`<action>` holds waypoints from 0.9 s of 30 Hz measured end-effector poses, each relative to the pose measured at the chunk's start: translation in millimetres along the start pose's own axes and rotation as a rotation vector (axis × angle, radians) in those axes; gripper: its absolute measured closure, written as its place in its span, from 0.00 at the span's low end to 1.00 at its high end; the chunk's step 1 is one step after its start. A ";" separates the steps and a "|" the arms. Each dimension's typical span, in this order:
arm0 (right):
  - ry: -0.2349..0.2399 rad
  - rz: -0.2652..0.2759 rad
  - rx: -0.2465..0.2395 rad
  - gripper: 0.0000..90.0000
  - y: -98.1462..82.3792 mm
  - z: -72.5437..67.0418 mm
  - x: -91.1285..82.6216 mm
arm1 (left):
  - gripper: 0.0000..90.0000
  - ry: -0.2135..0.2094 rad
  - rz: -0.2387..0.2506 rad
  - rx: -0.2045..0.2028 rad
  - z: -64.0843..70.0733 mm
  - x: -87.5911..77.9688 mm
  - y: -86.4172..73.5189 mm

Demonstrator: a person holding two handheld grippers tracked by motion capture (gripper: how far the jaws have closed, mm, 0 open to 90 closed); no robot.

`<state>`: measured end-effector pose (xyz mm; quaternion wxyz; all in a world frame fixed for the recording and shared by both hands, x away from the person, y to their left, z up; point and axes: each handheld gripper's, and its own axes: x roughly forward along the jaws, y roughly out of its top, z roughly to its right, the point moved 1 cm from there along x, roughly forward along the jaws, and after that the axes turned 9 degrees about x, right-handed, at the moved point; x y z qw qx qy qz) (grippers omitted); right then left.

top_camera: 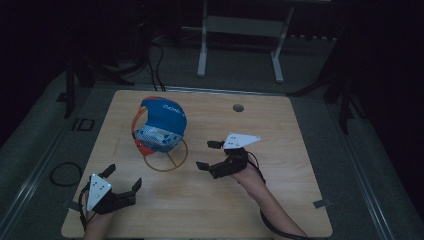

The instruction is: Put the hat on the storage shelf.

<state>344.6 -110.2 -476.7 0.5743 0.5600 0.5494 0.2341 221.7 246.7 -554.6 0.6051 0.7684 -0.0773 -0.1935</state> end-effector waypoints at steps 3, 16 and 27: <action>-0.001 -0.005 0.002 0.16 -5.5 1.8 -0.9 | 0.03 0.000 -0.003 0.006 0.1 0.2 -0.1; -0.003 -0.062 -0.014 0.16 -48.9 9.9 2.1 | 0.03 -0.009 -0.011 0.009 1.3 1.6 -0.8; -0.043 -0.077 0.002 0.16 -77.8 23.9 -16.4 | 0.03 -0.016 -0.014 0.007 1.8 2.2 -1.2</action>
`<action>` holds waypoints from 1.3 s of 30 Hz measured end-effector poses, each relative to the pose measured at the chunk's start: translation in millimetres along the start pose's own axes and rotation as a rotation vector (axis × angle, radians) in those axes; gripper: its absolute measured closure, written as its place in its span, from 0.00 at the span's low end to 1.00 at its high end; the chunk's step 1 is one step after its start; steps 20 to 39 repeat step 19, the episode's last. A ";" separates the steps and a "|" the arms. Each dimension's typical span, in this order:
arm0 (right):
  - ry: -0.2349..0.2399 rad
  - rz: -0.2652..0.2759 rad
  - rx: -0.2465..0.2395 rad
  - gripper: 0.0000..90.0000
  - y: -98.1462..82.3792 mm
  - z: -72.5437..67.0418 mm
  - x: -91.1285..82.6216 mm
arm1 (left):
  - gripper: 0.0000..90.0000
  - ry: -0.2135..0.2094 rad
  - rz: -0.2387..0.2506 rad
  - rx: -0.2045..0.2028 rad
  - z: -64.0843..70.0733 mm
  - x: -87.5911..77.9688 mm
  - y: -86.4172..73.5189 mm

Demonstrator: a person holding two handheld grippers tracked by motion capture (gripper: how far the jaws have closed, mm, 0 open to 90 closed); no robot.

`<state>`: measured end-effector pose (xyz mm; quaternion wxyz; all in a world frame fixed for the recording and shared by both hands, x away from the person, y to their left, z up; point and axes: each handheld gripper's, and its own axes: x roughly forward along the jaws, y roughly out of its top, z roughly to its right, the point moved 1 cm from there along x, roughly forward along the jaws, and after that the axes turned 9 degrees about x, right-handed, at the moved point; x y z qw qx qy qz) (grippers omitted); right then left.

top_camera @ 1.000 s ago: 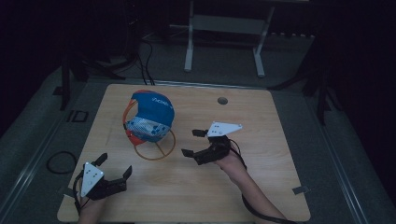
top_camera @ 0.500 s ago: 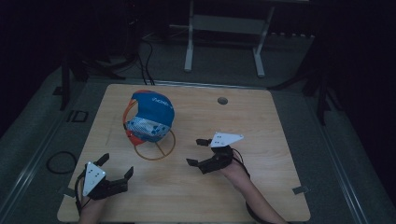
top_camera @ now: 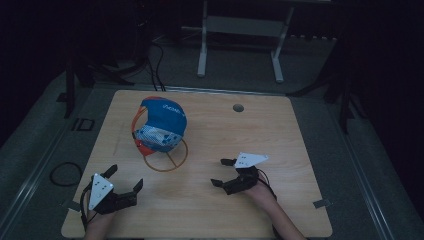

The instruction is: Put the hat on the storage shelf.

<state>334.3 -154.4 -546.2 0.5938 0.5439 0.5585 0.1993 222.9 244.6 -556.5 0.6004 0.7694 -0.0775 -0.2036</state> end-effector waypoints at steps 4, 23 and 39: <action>-0.021 -0.007 0.001 0.16 -9.5 5.2 -10.9 | 0.03 0.001 -0.003 0.004 0.2 0.2 -0.2; -0.074 -0.030 0.000 0.16 -23.7 14.5 -18.5 | 0.03 -0.005 -0.004 0.000 0.2 0.3 -1.6; -0.074 -0.030 0.000 0.16 -23.7 14.5 -18.5 | 0.03 -0.005 -0.004 0.000 0.2 0.3 -1.6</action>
